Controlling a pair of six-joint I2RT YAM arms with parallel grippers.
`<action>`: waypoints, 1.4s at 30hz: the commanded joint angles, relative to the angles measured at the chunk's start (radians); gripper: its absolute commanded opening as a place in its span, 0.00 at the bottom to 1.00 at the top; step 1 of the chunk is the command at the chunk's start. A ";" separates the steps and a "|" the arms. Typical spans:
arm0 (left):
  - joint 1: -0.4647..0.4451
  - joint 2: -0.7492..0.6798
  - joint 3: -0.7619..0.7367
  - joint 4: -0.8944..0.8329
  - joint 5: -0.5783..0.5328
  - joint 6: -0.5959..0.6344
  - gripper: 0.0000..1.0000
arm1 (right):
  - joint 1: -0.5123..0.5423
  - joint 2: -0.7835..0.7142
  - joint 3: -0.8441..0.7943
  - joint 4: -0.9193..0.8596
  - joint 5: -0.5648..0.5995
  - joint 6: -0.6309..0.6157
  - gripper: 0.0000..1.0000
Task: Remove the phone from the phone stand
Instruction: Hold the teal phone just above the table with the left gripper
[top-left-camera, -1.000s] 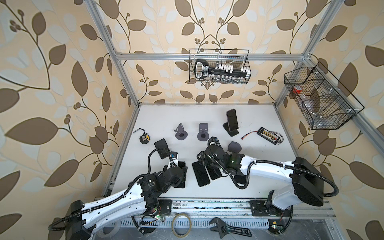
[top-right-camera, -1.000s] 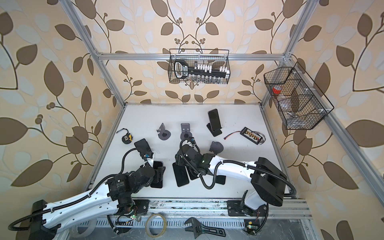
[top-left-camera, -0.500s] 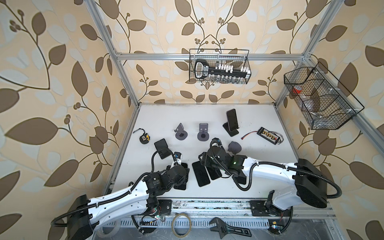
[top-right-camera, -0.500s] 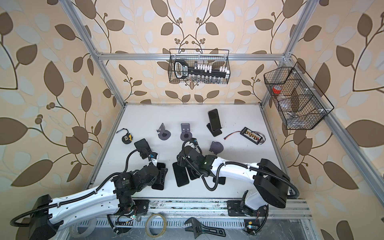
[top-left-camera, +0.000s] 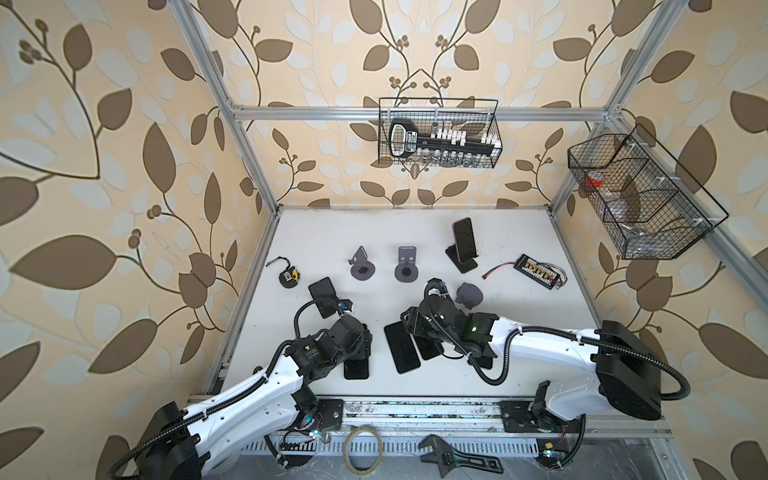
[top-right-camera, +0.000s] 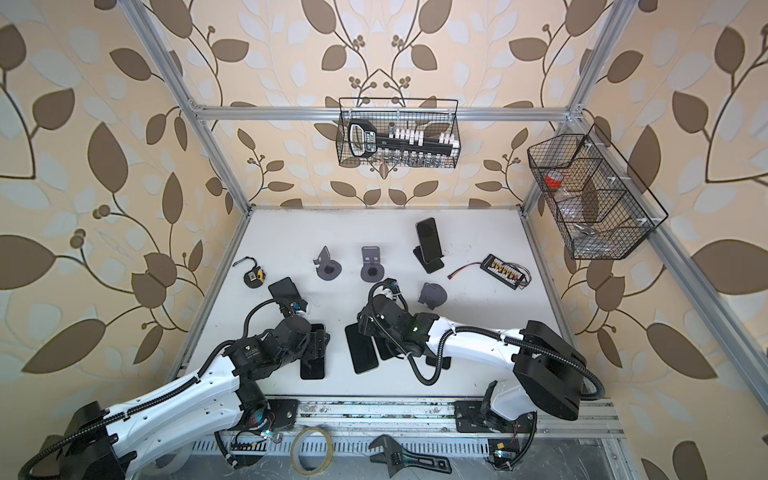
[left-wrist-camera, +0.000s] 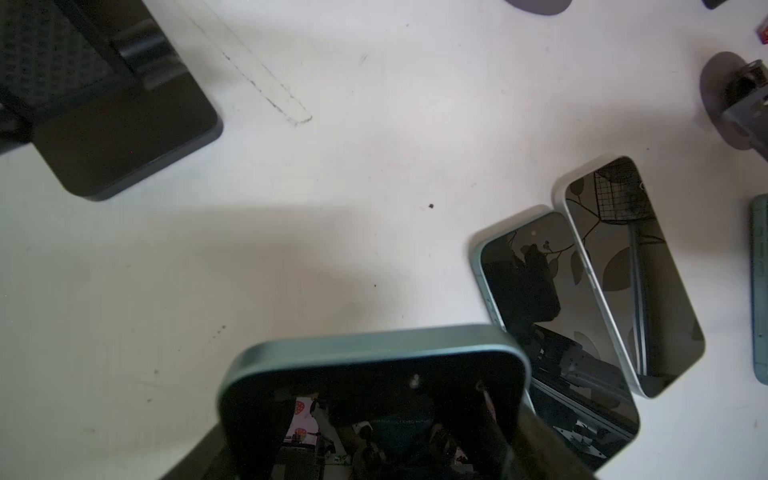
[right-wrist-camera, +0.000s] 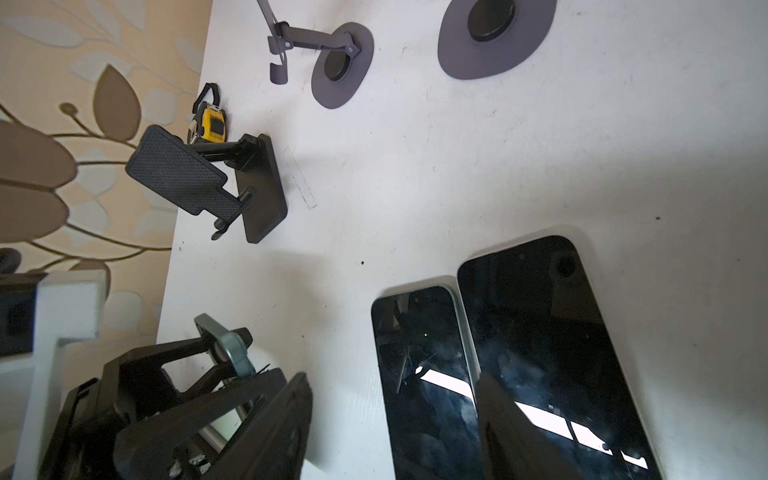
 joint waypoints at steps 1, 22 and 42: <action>0.019 0.020 0.049 -0.007 0.050 0.032 0.55 | 0.006 0.010 0.013 0.001 0.005 -0.019 0.64; 0.062 0.107 0.078 -0.013 0.117 0.031 0.58 | 0.006 0.036 0.020 0.003 -0.019 -0.023 0.64; 0.065 0.184 0.071 -0.005 0.140 0.009 0.58 | 0.006 0.078 0.039 0.019 -0.046 -0.028 0.64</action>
